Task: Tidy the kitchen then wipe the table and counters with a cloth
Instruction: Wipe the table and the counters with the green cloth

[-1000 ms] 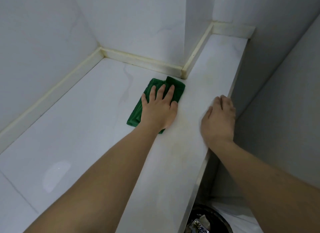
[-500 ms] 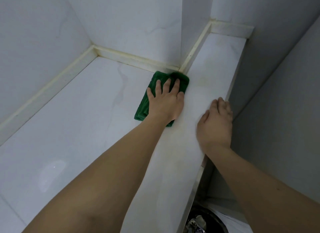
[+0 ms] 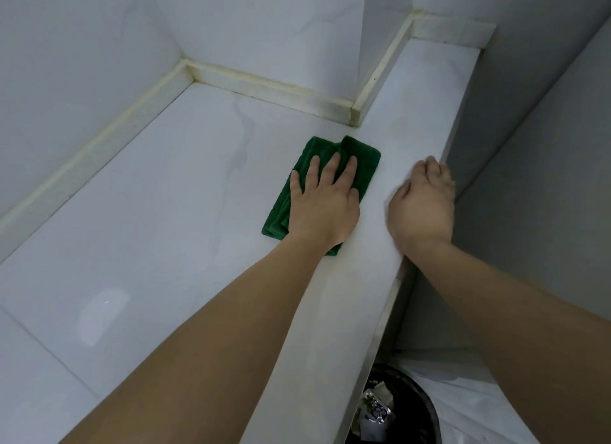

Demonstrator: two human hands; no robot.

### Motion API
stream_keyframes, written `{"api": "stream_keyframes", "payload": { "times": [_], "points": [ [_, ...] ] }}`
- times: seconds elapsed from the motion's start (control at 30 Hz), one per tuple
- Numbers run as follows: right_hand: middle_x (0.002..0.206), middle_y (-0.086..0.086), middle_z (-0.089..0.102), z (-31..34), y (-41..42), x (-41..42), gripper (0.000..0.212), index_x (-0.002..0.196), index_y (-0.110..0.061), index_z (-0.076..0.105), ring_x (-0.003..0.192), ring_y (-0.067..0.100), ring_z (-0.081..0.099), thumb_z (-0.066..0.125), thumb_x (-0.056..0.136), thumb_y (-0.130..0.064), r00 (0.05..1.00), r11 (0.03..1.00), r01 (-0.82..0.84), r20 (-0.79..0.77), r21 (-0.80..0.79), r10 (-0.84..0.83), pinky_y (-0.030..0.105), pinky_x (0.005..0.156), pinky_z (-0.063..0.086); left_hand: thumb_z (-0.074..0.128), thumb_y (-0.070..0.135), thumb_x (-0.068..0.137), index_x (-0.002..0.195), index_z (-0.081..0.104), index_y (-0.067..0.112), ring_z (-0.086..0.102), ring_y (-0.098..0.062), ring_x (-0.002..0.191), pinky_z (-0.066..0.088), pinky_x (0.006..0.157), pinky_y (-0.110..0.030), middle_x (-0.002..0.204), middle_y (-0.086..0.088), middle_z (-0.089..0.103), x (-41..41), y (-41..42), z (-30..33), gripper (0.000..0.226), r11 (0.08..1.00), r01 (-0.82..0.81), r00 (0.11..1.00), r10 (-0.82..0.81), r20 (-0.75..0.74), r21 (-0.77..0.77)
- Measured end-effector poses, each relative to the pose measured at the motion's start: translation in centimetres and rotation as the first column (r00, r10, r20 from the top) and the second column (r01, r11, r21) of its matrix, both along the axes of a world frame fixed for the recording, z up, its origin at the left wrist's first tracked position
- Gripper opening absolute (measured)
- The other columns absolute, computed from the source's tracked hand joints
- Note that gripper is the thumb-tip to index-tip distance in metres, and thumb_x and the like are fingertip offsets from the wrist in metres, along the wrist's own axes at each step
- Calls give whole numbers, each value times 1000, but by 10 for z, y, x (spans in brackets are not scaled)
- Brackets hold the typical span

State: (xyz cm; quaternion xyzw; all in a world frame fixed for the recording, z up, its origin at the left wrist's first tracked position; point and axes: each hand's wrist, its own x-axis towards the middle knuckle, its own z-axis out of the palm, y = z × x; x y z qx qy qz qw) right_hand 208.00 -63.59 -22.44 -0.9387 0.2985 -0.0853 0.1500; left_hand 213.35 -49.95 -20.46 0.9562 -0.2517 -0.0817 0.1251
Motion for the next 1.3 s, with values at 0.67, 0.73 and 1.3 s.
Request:
{"api": "stream_keyframes", "payload": {
  "times": [0.67,0.73,1.3],
  "points": [
    [159,15,12,25,73,-116,54,150,1,16,147,26,11,18,105,-28,952,969,-246,-191,-20,238,35,121,3,17,39,103,153,-5,37,-15,-17,148,-9,119,-45,162,10,-8,-150,126,5,55,996,-46,998,44,33,79],
    [159,16,11,25,80,-127,57,150,0,15,147,27,11,18,104,-32,921,951,-304,-272,-53,279,37,121,5,17,39,103,153,-6,37,-15,-17,148,-11,119,-44,162,10,-9,-165,139,5,55,995,-53,998,51,28,87],
    [157,17,17,38,87,-140,58,149,1,16,144,29,17,23,104,-34,837,909,-414,-415,-51,358,40,119,10,-7,52,91,151,-14,37,-13,-23,148,-5,120,-46,162,5,-8,-222,176,2,62,987,7,998,-18,66,163]
  ]
}}
